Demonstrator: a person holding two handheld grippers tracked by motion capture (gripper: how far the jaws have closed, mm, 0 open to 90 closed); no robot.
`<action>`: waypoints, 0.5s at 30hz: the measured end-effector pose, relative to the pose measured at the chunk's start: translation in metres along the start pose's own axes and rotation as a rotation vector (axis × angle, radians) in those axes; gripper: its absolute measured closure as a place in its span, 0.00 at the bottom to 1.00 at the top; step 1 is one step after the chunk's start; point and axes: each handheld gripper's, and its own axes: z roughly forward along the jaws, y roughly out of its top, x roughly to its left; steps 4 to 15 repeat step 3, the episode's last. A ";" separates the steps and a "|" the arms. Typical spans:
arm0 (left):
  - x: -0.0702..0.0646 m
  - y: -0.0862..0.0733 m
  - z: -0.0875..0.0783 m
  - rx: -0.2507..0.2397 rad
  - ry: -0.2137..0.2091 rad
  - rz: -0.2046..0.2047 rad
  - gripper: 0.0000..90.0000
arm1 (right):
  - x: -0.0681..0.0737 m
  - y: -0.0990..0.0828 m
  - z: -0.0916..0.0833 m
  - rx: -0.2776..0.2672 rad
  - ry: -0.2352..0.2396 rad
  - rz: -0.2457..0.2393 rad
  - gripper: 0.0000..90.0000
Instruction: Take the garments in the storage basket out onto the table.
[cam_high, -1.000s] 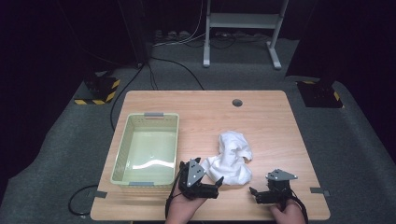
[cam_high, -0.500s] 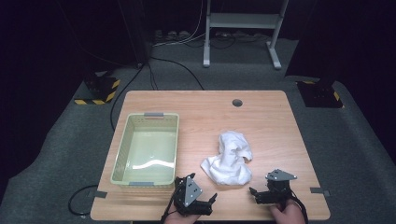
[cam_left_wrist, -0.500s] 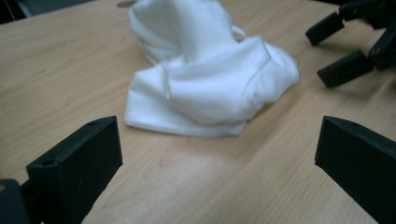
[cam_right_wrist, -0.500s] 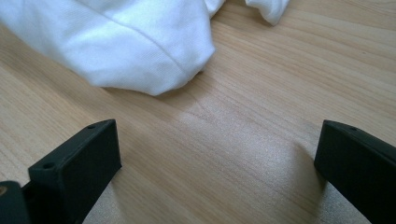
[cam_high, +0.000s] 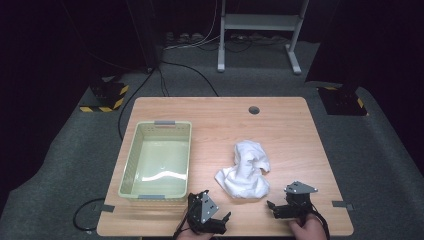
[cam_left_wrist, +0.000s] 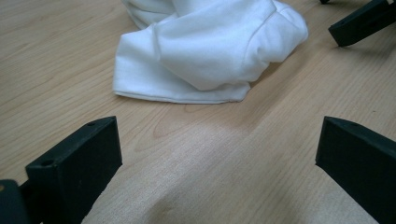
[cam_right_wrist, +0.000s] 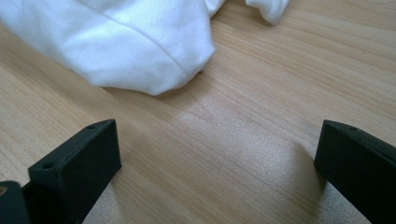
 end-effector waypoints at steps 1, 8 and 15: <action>-0.001 0.000 -0.001 -0.006 0.007 0.008 0.01 | 0.000 0.000 0.000 0.001 -0.001 -0.002 0.00; -0.003 -0.001 -0.002 -0.020 0.034 0.016 0.01 | 0.000 0.000 0.000 0.002 -0.002 -0.003 0.00; -0.003 -0.001 -0.002 -0.020 0.034 0.016 0.01 | 0.000 0.000 0.000 0.002 -0.002 -0.003 0.00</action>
